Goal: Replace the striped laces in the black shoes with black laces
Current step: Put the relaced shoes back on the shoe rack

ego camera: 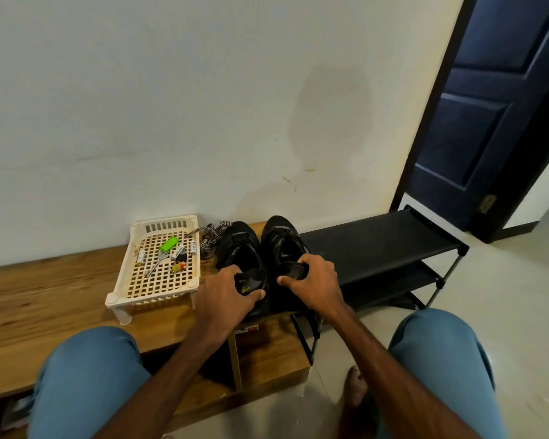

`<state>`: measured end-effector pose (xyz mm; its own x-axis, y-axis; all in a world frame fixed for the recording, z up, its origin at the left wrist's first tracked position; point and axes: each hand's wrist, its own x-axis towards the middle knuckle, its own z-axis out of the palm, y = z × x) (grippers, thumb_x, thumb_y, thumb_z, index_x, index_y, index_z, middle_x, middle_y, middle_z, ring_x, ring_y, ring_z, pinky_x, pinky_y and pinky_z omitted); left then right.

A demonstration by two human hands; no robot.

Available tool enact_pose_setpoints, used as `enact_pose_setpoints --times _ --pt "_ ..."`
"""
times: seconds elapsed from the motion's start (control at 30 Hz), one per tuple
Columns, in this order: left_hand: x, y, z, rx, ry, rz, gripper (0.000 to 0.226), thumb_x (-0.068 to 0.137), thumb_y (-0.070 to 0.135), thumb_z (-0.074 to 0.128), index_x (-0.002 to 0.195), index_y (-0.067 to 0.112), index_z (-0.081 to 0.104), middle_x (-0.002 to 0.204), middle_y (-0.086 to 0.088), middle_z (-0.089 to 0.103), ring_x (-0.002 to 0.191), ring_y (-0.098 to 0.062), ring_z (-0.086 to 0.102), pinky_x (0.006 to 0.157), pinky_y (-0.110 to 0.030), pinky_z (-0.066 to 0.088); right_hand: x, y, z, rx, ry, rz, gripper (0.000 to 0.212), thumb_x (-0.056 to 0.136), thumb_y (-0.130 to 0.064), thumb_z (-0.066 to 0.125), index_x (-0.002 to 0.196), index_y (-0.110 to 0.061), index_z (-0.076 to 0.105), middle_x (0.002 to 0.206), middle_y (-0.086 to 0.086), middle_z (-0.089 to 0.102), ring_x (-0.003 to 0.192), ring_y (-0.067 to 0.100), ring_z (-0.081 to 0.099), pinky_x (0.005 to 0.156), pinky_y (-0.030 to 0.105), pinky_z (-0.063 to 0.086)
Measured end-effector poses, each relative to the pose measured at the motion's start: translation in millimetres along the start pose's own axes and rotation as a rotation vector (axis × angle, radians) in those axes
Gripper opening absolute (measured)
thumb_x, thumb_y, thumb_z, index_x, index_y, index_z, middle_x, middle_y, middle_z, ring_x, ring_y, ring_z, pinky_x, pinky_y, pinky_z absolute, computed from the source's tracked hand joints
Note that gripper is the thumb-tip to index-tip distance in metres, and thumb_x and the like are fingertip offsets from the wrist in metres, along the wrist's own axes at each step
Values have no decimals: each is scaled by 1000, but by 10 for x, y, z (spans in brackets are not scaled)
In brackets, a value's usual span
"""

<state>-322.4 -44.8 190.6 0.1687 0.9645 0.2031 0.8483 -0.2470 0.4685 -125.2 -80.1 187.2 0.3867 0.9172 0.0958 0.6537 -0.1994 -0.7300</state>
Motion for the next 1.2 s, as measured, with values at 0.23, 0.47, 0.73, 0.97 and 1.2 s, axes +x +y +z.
enact_pose_setpoints --times 0.23,0.47,0.73,0.97,1.2 --pt "-140 258 -181 -149 140 138 55 69 70 79 104 30 68 85 15 66 71 -2 54 54 -11 33 -248 32 -551 106 164 -51 32 73 -43 89 82 -25 64 77 -7 69 71 4 68 60 18 59" --pt "-240 634 -280 -364 94 219 48 67 81 70 84 37 63 73 24 59 66 6 57 50 -9 35 -450 218 -1179 197 224 -3 28 77 -36 88 87 -21 66 85 -2 71 78 5 70 61 16 55" --pt "-381 1260 423 -428 -68 336 44 74 71 74 92 31 70 82 15 69 75 -1 64 66 -32 58 -748 933 -1360 105 437 98 28 76 -30 91 84 -20 66 78 -7 69 73 -1 68 57 5 48" --pt "-520 1743 1056 -371 -173 376 49 68 76 71 93 33 67 79 18 68 75 -1 64 64 -23 54 -876 1410 -1493 -52 518 271 33 73 -33 92 83 -21 64 75 -10 64 68 -1 61 54 10 41" --pt "-527 1787 1361 -356 -265 422 56 63 81 68 91 33 66 76 18 68 72 0 65 63 -25 55 -949 1637 -1485 -104 520 392 33 74 -32 91 87 -17 65 78 -3 65 68 8 60 57 13 40"
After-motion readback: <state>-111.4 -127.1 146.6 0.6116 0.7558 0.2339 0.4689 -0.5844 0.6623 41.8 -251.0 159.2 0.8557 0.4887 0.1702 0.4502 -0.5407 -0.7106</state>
